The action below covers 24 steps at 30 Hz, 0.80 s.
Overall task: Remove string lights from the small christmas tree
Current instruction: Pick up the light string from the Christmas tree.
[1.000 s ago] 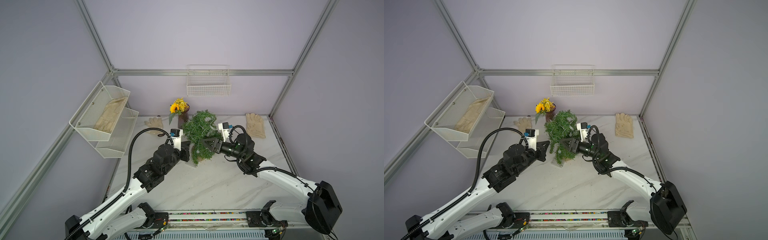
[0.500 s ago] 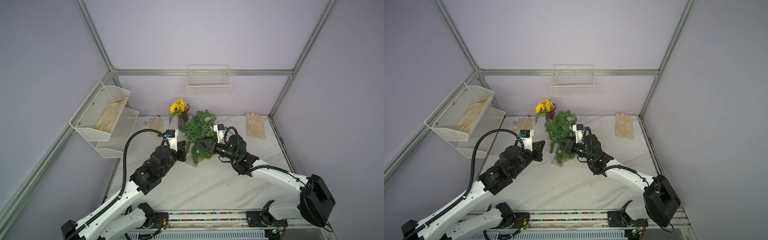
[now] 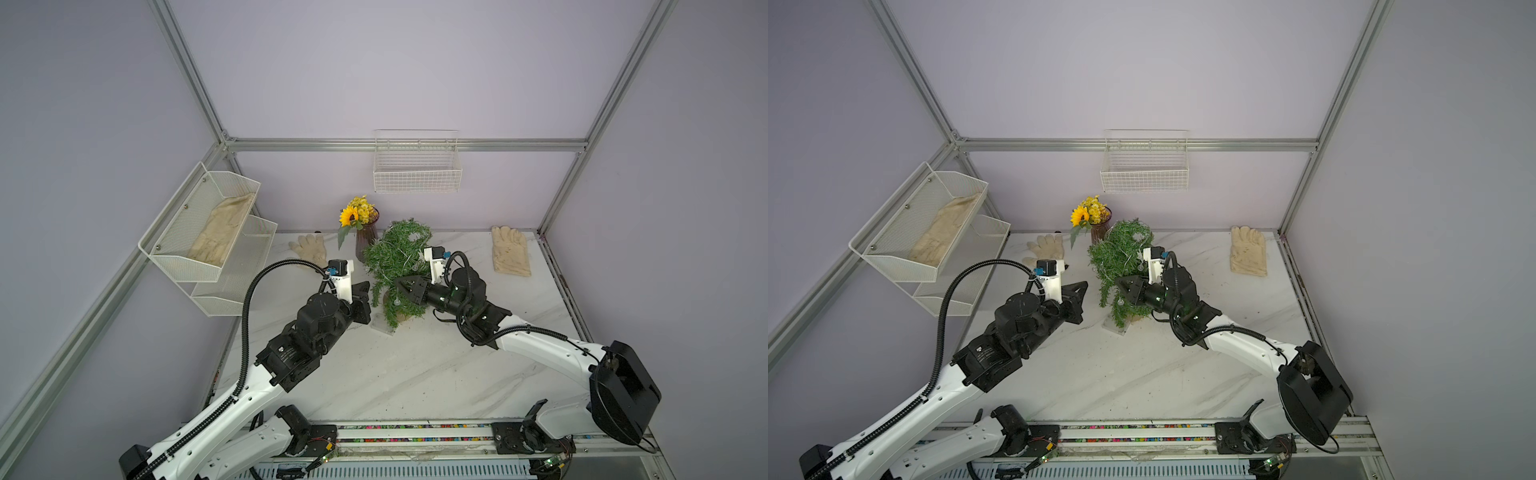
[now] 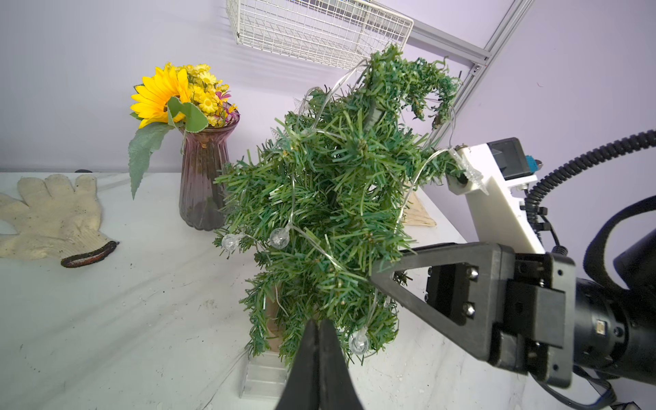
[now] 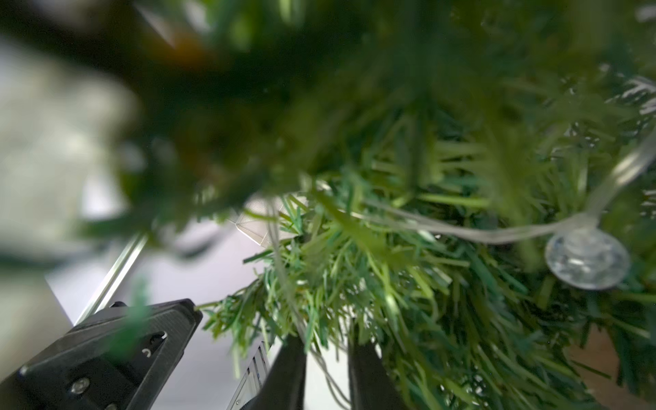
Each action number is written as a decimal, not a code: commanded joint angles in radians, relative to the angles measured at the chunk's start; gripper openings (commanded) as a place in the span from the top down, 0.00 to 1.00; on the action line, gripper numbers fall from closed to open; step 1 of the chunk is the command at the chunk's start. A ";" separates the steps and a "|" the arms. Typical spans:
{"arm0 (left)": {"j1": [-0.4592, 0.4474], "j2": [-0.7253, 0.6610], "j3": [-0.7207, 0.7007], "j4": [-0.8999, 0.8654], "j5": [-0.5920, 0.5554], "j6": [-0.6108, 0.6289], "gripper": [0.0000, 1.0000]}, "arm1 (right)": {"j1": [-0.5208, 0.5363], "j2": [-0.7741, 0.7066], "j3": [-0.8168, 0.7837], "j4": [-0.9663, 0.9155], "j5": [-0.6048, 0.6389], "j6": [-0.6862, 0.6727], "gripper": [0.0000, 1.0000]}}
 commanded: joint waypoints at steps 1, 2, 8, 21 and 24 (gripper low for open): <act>-0.002 -0.013 -0.004 0.015 -0.007 -0.009 0.95 | 0.004 -0.018 0.025 0.022 0.015 -0.004 0.80; -0.002 -0.009 -0.004 0.015 -0.009 -0.009 0.95 | 0.004 -0.024 0.025 0.015 0.017 -0.006 0.80; -0.001 0.012 -0.003 0.015 -0.005 -0.010 0.95 | 0.004 -0.077 0.022 -0.047 0.033 -0.025 0.82; -0.001 0.014 -0.004 0.024 0.023 -0.035 0.95 | 0.004 -0.104 0.019 -0.074 0.050 -0.038 0.95; -0.002 0.010 -0.008 0.022 0.021 -0.040 0.95 | 0.004 -0.099 0.013 -0.067 0.050 -0.037 0.95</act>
